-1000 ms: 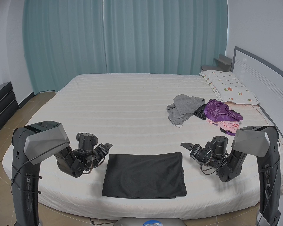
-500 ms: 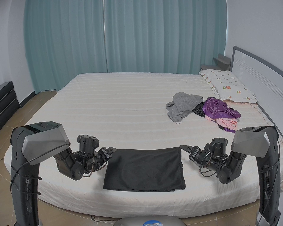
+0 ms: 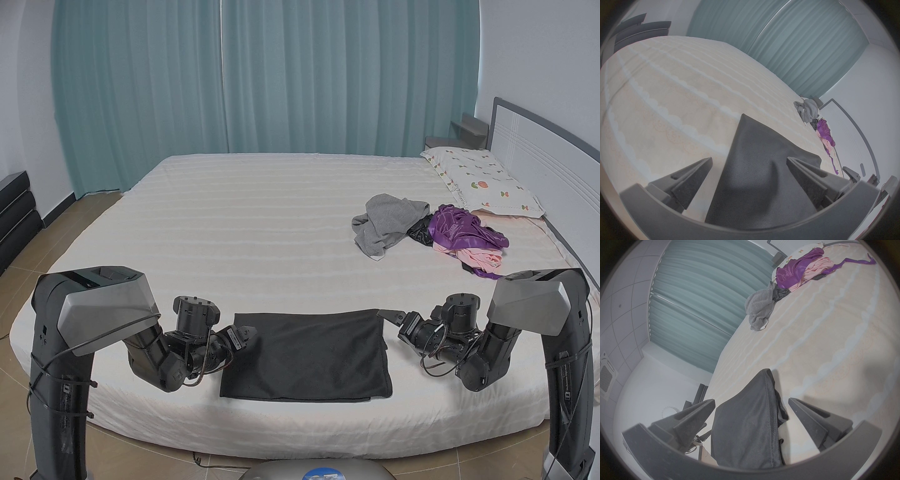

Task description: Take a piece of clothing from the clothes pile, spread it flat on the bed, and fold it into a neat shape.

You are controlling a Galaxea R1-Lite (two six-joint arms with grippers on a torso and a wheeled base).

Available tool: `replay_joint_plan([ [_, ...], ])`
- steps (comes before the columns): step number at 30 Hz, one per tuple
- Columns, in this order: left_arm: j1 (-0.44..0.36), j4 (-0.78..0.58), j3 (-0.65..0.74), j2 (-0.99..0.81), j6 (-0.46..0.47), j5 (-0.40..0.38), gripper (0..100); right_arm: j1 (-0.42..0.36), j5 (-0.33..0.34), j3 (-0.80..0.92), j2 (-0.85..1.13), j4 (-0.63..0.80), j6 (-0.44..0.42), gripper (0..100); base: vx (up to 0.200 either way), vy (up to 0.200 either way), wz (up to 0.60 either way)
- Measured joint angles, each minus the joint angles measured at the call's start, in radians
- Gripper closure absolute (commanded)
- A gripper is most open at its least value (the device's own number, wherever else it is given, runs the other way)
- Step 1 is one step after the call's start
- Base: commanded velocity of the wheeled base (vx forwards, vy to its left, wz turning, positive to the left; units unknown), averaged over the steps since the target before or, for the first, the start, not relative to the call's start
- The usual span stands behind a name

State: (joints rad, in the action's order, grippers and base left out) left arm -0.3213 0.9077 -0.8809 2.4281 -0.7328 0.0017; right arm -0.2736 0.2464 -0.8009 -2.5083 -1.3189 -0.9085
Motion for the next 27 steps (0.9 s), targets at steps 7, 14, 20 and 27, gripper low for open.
replay_joint_plan([
  [7,-0.011,0.000,-0.003,0.014,0.013,0.000,0,-0.003,0.000,-0.001,-0.004,0.000,0.003,0,0.000,0.000,0.00],
  [14,-0.016,0.000,-0.005,0.028,0.048,0.001,100,-0.004,-0.001,-0.001,-0.005,0.000,0.005,0,0.000,0.000,0.00],
  [20,-0.024,0.000,-0.007,0.033,0.046,0.003,100,-0.004,-0.001,-0.001,-0.006,0.000,0.005,0,0.000,0.000,0.00],
  [27,-0.024,-0.001,-0.011,0.035,0.041,0.023,100,-0.004,-0.001,-0.001,-0.006,0.000,0.005,0,0.000,0.000,0.00],
])
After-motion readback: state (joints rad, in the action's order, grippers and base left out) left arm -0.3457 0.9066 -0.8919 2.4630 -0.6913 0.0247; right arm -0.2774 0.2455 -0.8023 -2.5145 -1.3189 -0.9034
